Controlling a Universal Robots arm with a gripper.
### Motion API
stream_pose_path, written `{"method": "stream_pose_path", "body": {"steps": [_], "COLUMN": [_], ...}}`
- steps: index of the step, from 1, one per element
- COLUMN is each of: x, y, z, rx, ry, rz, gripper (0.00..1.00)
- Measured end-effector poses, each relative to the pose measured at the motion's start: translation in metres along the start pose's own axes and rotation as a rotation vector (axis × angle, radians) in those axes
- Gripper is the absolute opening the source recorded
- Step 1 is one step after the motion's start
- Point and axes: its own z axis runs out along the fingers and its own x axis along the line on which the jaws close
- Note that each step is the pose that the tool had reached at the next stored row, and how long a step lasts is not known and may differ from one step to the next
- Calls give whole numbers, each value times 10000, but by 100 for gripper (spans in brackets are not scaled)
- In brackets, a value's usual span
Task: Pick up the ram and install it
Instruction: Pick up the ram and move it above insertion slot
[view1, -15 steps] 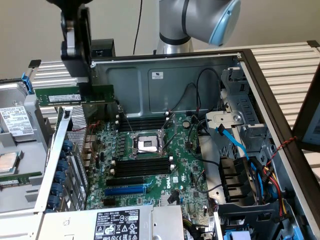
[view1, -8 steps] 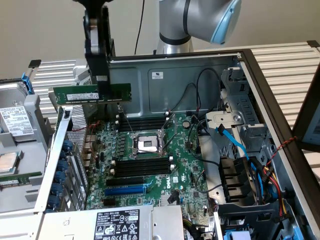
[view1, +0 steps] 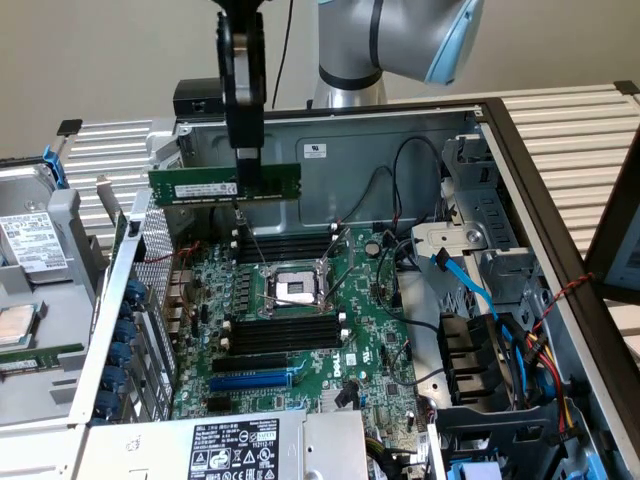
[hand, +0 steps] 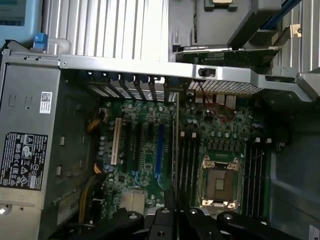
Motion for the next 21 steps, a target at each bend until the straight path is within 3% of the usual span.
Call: {"method": "stream_pose_path", "body": {"steps": [10, 21], "x": [17, -7], "y": [-402, -412], "z": [-30, -31], "rx": [-2, -1], "ry": [20, 21], "rz": [0, 5], "gripper": [13, 13]}}
